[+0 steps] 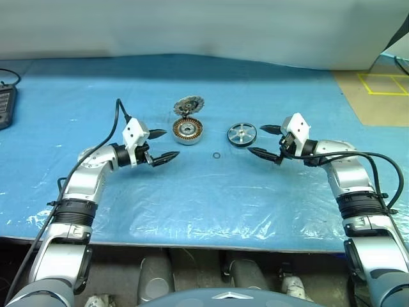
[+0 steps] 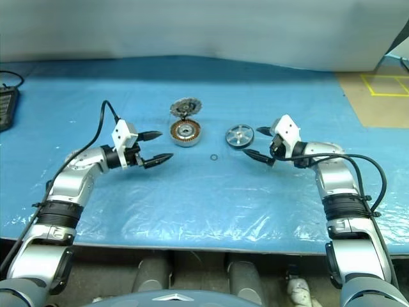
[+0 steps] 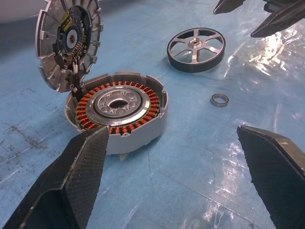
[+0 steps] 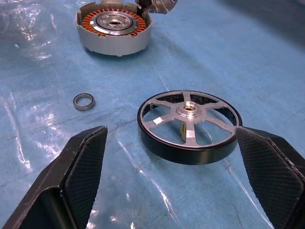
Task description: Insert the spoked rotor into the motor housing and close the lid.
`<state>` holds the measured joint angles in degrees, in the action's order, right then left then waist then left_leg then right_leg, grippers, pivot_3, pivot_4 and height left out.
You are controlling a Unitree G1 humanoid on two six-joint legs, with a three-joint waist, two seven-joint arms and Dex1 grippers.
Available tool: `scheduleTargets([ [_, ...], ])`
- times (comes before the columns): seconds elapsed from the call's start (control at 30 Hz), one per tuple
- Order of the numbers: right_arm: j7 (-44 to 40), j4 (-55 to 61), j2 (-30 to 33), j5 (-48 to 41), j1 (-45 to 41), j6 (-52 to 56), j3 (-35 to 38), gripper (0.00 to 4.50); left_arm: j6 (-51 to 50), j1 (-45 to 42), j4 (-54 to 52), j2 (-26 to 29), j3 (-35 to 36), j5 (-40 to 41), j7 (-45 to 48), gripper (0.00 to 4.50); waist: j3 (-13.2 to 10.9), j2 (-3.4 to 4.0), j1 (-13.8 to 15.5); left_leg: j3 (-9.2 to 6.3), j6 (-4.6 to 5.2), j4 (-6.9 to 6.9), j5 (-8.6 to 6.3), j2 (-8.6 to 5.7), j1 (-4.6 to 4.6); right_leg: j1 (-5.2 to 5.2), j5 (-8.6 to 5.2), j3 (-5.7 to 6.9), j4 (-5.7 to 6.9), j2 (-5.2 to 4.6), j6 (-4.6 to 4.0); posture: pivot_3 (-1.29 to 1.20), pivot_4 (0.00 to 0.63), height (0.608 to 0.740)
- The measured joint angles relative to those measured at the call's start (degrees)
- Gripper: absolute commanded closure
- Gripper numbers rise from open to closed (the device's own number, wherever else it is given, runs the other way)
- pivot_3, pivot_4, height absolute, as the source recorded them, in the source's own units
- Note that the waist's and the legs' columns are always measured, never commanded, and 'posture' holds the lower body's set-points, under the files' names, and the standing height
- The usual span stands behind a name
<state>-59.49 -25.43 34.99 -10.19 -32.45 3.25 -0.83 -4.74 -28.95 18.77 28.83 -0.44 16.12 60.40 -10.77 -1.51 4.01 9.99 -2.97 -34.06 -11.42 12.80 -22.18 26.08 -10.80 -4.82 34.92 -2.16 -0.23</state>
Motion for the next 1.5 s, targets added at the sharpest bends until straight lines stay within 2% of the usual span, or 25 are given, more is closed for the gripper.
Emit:
scheduleTargets([
  [0.8,1.92,-5.80,-0.82,0.02,-2.01,-3.87,0.11,0.02,0.00,-0.84,0.15,0.17,0.01,-0.47,0.48,0.00,0.00,0.00,0.00,0.00,0.06,-0.02,0.05,0.00,0.01,-0.01,0.00,0.02,0.09,-0.01,0.00,0.00,0.150,0.740],
  [1.17,2.99,-5.83,-0.98,0.01,-1.79,-4.27,0.11,0.02,0.63,-2.60,1.53,2.15,-1.55,-2.10,4.53,0.00,0.00,0.00,0.08,0.00,0.09,-0.02,0.08,0.00,0.01,-0.02,0.00,0.04,0.11,-0.02,0.00,0.00,0.150,0.740],
  [1.3,3.42,-5.83,-1.14,0.01,-1.52,-4.35,0.15,0.02,1.35,-5.67,3.80,3.30,-4.24,-3.31,9.70,0.00,0.00,0.01,0.12,0.00,0.11,-0.02,0.11,0.00,0.02,-0.01,0.00,0.04,0.15,-0.02,0.00,0.00,0.150,0.740],
  [1.5,4.04,-5.77,-1.55,0.10,-1.64,-5.11,0.23,0.02,12.44,-22.55,20.45,3.32,-12.20,-11.19,20.03,0.00,0.00,0.00,0.64,0.00,0.22,-0.03,0.25,-0.05,0.04,-0.02,0.00,0.04,0.23,-0.08,0.00,0.00,0.150,0.740],
])
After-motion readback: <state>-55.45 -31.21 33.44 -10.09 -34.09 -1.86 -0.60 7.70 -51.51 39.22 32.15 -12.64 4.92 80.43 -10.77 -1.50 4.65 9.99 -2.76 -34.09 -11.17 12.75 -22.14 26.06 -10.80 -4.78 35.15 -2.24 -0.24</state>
